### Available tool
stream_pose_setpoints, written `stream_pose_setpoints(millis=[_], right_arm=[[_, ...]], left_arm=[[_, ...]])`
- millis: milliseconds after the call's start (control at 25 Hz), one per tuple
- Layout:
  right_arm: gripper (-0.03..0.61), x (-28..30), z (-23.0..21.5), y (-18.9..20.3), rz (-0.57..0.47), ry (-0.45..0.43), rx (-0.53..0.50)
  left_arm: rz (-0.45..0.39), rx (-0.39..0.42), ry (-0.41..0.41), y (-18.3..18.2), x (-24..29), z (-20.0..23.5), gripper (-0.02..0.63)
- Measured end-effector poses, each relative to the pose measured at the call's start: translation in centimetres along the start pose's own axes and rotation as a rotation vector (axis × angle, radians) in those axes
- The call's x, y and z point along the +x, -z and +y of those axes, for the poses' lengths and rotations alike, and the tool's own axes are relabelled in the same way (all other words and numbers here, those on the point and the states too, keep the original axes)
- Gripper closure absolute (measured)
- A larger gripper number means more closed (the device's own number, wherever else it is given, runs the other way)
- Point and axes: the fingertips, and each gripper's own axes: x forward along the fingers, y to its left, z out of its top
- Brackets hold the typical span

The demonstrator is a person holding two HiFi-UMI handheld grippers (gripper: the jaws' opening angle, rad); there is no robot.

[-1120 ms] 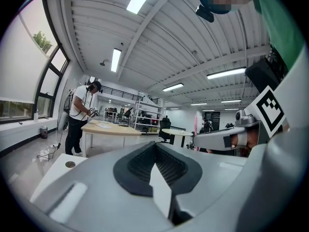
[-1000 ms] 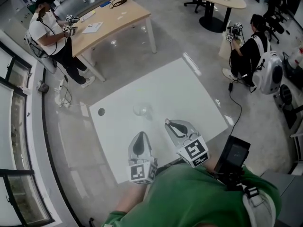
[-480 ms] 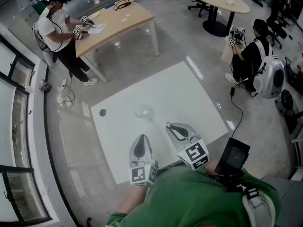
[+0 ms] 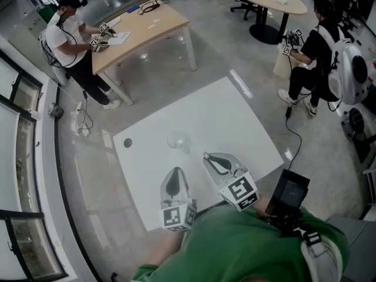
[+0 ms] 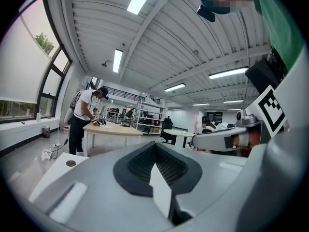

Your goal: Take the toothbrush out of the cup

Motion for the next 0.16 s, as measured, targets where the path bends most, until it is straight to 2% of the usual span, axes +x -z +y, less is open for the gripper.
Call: stream_pose_setpoints(millis=[160], right_arm=[[0.554, 0.68, 0.67, 0.22, 0.001, 0.001, -0.007]], left_arm=[[-0.007, 0.001, 0.003, 0.22, -0.22, 0.87, 0.607]])
